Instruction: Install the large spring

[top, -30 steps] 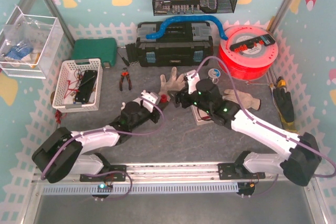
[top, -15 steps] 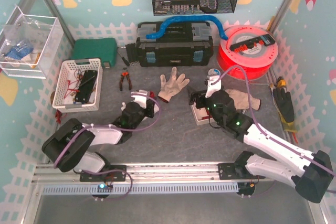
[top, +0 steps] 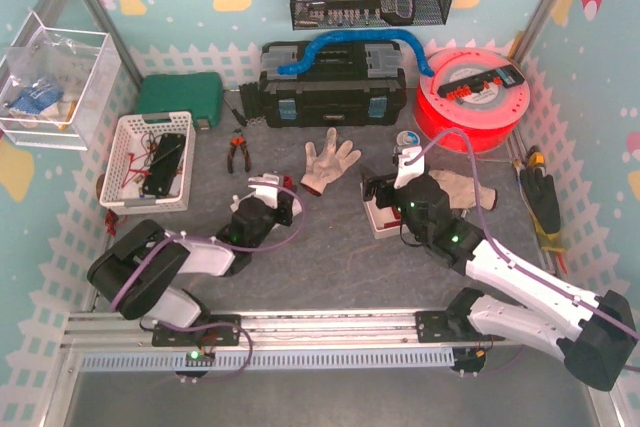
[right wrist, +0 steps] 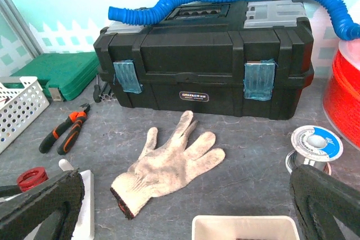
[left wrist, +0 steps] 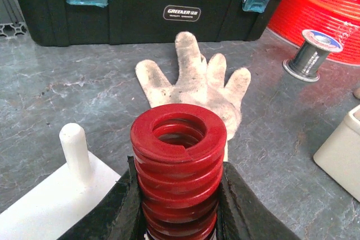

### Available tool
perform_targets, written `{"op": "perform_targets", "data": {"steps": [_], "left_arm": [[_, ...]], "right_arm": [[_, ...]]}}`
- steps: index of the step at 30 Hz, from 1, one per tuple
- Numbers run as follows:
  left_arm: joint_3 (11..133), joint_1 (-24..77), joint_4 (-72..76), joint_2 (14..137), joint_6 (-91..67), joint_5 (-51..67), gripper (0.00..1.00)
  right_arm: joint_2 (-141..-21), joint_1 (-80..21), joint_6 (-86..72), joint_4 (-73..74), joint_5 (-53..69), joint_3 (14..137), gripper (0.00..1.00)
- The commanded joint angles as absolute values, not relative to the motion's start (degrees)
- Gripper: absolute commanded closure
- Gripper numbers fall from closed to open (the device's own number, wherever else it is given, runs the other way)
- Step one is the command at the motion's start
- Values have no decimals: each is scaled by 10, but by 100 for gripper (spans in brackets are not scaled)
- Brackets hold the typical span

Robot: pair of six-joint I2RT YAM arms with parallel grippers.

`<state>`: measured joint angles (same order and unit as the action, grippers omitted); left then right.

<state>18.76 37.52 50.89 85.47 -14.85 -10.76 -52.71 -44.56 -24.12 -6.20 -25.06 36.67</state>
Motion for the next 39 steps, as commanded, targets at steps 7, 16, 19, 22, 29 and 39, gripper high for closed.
{"op": "perform_targets", "data": {"steps": [7,16,19,22,29,39], "left_arm": [[176,373,549,870,-160,-87,100],[174,378,571,899,-152,-84,99],[173,382,585,911,-150,-84,98],[171,387,591,919,-146,-92,98],[171,389,601,944,-146,-116,78],[187,388,571,914,-137,-102,51]], "right_arm": [[-521,-439,-232,-82,-260,351,1],[-519,-434,-226,-86,-258,347,1],[-519,-433,-226,-88,-257,346,1],[-521,-431,-224,-89,-257,345,1],[-521,-428,-225,-92,-249,344,1],[-547,-419,-221,-94,-231,344,1]]}}
